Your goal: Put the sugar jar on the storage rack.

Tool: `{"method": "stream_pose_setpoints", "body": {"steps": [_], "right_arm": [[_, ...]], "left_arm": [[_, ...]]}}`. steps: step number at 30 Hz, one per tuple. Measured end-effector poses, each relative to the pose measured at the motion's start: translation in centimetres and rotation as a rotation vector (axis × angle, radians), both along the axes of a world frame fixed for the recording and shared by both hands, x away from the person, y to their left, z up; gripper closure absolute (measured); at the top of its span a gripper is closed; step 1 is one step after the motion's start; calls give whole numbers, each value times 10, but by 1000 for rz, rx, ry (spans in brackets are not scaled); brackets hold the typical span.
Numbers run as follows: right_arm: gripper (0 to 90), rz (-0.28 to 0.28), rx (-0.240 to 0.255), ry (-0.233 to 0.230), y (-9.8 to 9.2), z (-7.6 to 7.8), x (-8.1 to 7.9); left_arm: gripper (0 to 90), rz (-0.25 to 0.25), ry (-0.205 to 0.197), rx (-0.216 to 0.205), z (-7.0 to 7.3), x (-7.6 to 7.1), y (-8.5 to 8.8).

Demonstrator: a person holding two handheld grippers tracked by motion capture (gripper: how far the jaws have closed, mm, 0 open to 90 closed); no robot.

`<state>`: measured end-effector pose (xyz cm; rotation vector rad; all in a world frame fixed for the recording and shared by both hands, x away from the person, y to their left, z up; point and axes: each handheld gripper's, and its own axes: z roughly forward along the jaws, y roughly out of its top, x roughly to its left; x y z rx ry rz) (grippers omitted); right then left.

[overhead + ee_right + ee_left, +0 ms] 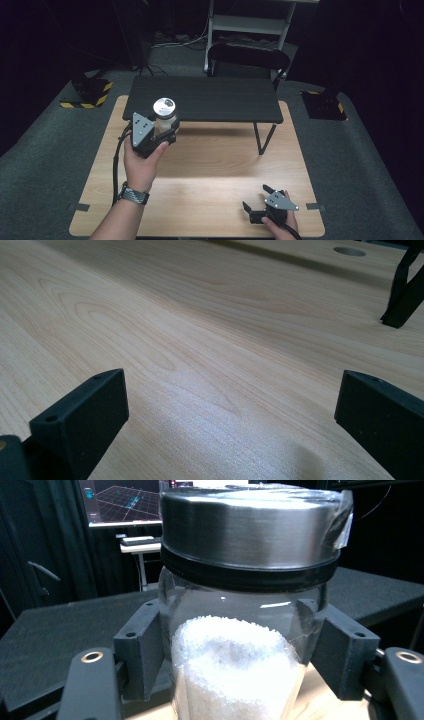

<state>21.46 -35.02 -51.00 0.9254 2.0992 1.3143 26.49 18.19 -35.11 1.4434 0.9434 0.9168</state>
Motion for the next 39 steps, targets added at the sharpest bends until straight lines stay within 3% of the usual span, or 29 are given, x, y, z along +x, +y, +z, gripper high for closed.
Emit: {"method": "stream_pose_setpoints", "body": {"steps": [7,18,22,27,34,39], "right_arm": [[7,1,0,-2,0,0,0],[7,10,-4,-6,-1,0,0],[7,12,1,-7,-2,-1,0],[7,17,0,-11,-2,-1,-1],[7,23,1,-13,-3,-1,0],[7,24,0,-14,-3,-1,0]], "left_arm": [[304,6,-11,1,11,17,-10],[304,13,-26,-3,17,43,-30],[305,18,-14,-2,16,52,-35],[305,31,5,-36,9,73,-42],[305,40,12,-24,8,86,-53],[305,57,43,-32,6,97,-58]]}}
